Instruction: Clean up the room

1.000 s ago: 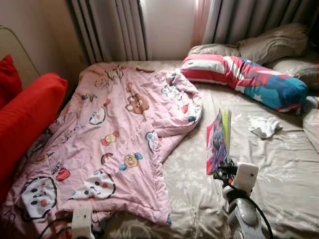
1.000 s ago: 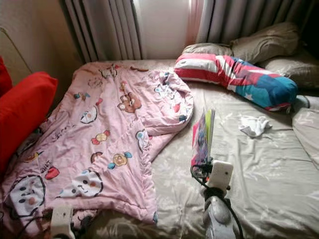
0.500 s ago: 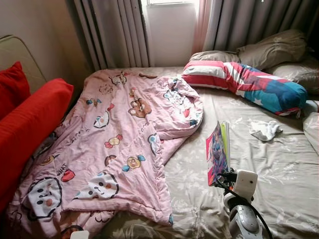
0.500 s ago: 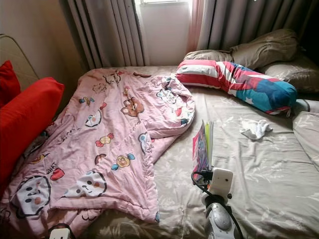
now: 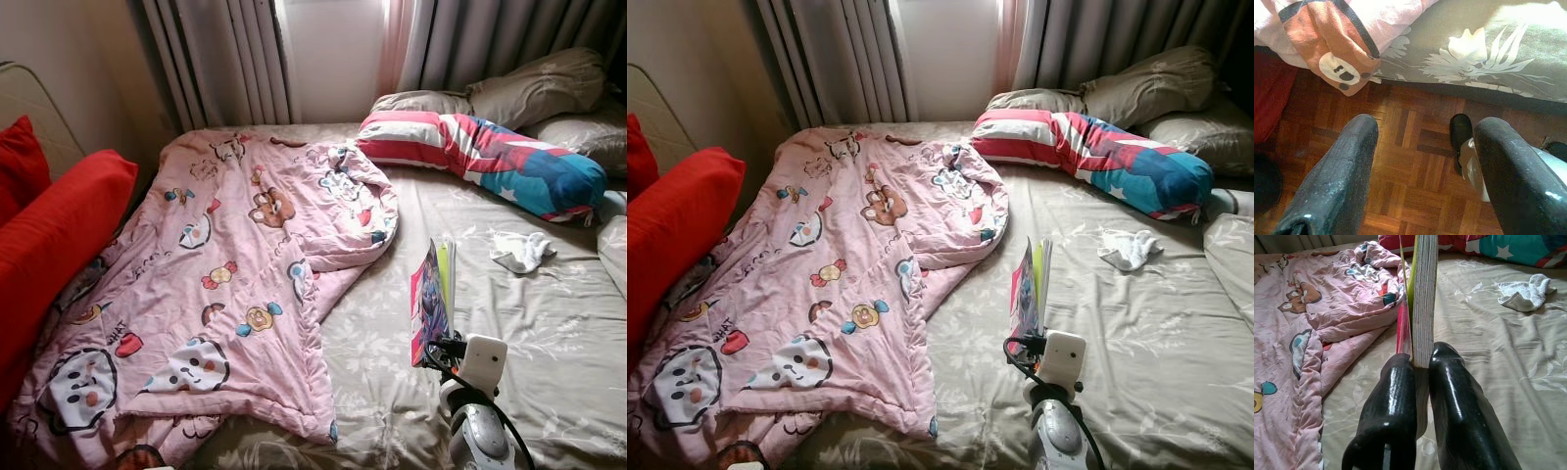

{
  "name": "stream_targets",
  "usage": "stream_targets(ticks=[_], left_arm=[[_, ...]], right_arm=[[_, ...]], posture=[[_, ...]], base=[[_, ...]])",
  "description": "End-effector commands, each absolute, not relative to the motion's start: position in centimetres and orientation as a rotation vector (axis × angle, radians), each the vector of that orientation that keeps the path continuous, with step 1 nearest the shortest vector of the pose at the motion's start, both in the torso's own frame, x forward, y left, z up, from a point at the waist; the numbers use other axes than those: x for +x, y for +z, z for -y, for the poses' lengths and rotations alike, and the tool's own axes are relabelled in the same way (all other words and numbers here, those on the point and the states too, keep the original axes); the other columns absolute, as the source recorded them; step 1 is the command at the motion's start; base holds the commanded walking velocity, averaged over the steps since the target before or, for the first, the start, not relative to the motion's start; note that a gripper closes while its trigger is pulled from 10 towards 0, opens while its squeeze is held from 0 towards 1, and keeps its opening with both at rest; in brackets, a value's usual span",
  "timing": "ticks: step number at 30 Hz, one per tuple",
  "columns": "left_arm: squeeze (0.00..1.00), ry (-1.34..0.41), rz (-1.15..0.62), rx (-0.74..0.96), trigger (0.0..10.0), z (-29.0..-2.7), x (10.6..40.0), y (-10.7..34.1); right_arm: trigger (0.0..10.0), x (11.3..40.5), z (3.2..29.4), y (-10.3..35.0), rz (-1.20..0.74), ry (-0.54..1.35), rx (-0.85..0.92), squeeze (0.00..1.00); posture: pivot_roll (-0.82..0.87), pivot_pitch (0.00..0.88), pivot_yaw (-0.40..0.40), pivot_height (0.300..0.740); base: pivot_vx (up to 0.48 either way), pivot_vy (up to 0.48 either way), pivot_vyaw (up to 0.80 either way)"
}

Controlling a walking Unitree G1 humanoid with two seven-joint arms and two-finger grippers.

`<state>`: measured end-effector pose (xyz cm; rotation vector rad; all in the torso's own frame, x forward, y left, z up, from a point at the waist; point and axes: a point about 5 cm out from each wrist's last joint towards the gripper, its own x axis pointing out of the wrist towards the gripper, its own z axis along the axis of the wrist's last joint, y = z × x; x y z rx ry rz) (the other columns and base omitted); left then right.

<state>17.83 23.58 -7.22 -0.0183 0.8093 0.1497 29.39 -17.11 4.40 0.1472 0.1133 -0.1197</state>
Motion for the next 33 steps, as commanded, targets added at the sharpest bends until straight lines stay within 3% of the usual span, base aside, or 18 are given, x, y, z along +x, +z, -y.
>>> stream_targets(ticks=[1, 23, 33], left_arm=[[0.00, 0.164, -0.851, -0.027, 10.0, -23.9, 16.5, -7.8], [0.00, 0.178, -0.880, -0.038, 10.0, -23.9, 15.8, -8.2], [0.00, 0.181, -0.878, -0.037, 10.0, -24.4, 15.9, -8.0]], right_arm=[[10.0, 29.3, 16.7, 4.5, -0.096, -0.105, 0.145, 0.00], [10.0, 29.3, 16.1, 4.3, -0.106, -0.091, 0.150, 0.00], [10.0, 29.3, 15.9, 4.2, -0.116, -0.083, 0.155, 0.00]], posture=[[0.01, 0.172, 0.061, 0.740], [0.01, 0.155, 0.057, 0.740], [0.01, 0.146, 0.055, 0.740]], base=[[0.000, 0.000, 0.00], [-0.235, 0.000, 0.00], [0.000, 0.000, 0.00]])
